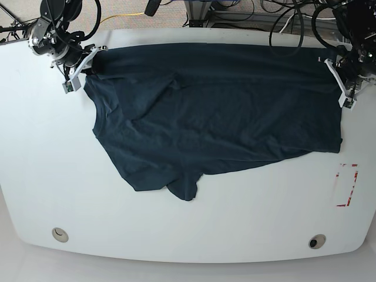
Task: Fold the T-shirt properly
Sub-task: 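Hold the shirt edge with both grippers and tug it taut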
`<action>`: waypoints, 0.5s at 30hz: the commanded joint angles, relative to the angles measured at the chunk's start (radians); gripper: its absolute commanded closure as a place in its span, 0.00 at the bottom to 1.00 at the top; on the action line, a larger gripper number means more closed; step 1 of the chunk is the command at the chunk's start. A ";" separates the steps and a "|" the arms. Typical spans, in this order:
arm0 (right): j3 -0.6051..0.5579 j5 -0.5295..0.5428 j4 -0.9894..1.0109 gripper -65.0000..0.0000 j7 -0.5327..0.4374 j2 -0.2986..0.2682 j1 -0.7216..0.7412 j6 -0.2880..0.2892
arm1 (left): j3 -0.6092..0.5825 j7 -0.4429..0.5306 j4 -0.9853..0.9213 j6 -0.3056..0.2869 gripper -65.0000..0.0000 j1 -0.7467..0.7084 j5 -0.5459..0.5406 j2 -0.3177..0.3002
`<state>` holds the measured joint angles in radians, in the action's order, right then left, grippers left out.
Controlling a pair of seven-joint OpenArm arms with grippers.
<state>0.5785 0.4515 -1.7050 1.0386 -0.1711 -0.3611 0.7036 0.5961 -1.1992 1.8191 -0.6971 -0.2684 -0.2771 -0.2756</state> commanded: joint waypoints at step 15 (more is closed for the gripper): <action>-0.005 -0.070 0.021 0.82 0.079 0.003 -0.008 -0.005 | 0.011 0.014 -0.042 -0.001 0.96 0.067 0.039 -0.024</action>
<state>0.5785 0.4519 -1.7016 1.0389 -0.1692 -0.3550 0.7040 0.5976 -1.1954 1.7851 -0.6979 -0.2180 -0.2661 -0.2798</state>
